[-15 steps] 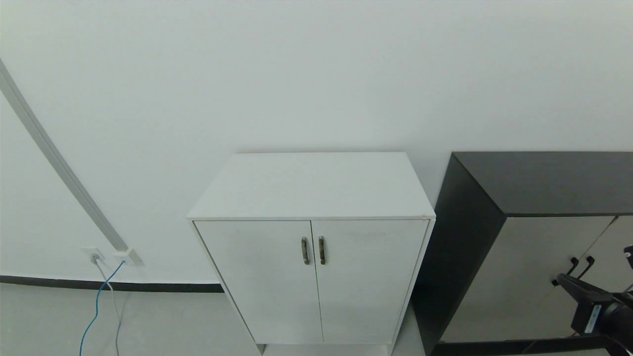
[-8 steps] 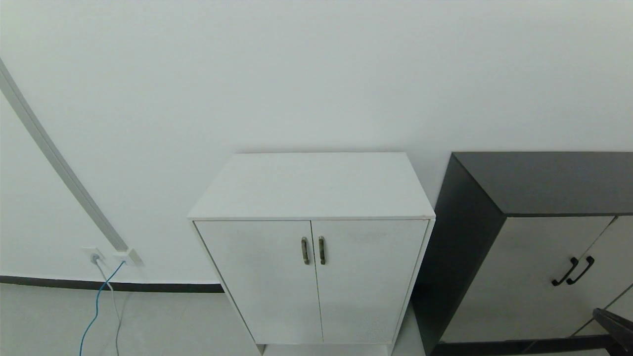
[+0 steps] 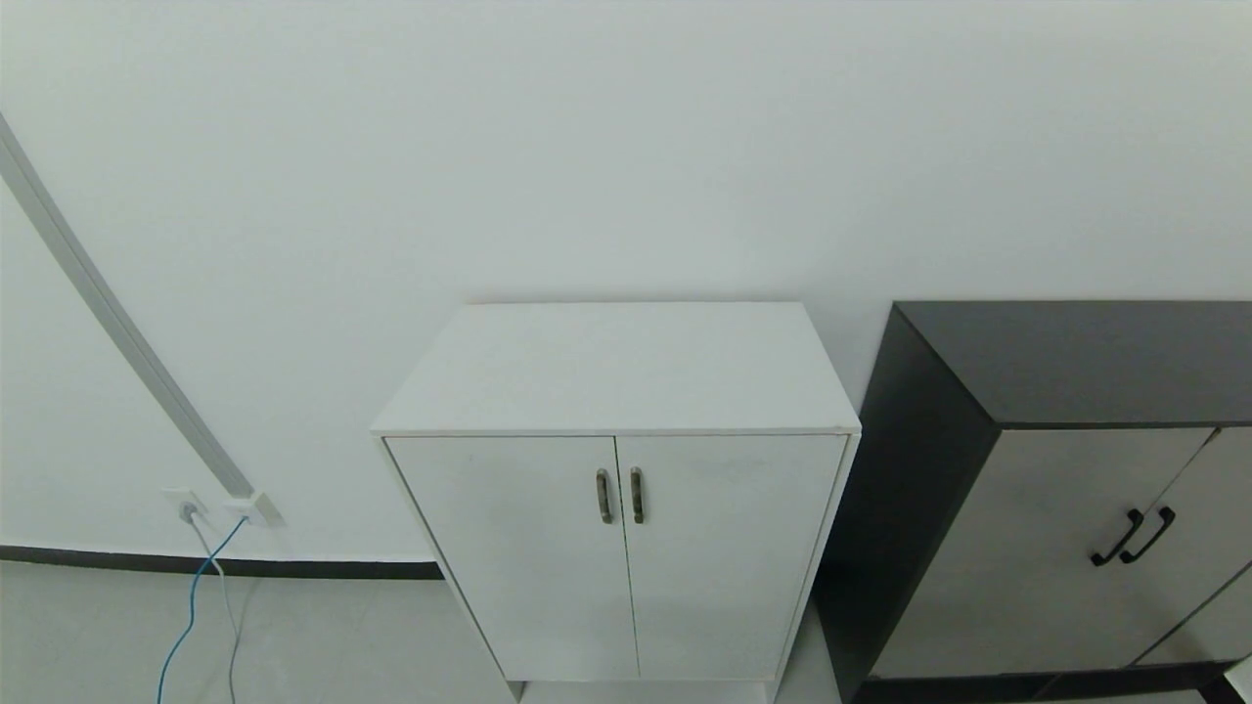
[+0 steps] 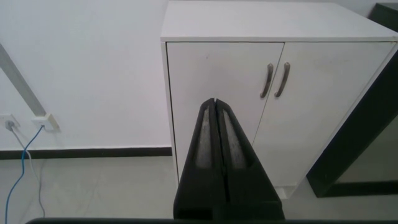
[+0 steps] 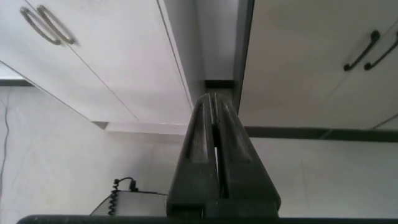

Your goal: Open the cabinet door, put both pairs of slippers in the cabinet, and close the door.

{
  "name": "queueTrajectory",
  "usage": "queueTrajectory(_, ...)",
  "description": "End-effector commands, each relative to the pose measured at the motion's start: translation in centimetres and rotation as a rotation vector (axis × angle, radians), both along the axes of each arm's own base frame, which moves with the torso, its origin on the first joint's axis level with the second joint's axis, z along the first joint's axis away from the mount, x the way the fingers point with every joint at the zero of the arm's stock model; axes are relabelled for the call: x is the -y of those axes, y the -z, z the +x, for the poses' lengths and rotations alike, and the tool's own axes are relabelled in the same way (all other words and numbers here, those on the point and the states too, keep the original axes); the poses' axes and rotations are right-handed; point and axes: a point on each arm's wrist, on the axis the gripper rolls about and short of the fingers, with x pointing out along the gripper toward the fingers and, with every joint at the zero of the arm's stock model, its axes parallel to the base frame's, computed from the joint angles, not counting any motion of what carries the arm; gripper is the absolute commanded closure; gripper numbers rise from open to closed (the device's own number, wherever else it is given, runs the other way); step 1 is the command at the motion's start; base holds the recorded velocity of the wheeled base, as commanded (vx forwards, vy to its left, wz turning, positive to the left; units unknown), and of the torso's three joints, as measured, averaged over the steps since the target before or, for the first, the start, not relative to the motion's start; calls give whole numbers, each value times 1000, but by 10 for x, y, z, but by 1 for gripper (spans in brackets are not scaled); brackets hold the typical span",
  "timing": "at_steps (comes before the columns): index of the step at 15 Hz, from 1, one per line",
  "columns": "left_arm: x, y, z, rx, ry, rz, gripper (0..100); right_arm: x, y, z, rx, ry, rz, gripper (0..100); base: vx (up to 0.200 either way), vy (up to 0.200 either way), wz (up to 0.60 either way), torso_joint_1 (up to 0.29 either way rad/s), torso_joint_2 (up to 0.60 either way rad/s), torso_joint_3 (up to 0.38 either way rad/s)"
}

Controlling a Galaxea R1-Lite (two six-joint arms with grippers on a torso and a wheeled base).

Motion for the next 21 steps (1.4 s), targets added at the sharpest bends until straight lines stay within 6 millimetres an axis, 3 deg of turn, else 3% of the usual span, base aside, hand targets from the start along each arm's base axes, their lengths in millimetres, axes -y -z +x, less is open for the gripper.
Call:
queueTrajectory(1, 0, 0, 0, 0, 0, -1, 100, 2, 4, -16, 75, -11, 7, 100, 0, 0, 0, 0, 0, 0)
queueTrajectory(5, 0, 0, 0, 0, 0, 0, 100, 5, 19, -32, 80, -31, -56, 100, 0, 0, 0, 0, 0, 0)
queueTrajectory(10, 0, 0, 0, 0, 0, -1, 100, 5, 23, -35, 100, -45, -98, 100, 0, 0, 0, 0, 0, 0)
queueTrajectory(13, 0, 0, 0, 0, 0, -1, 100, 5, 23, -39, 148, 77, -102, 100, 0, 0, 0, 0, 0, 0)
queueTrajectory(21, 0, 0, 0, 0, 0, 2, 100, 4, 26, -49, 273, 149, -55, 100, 0, 0, 0, 0, 0, 0)
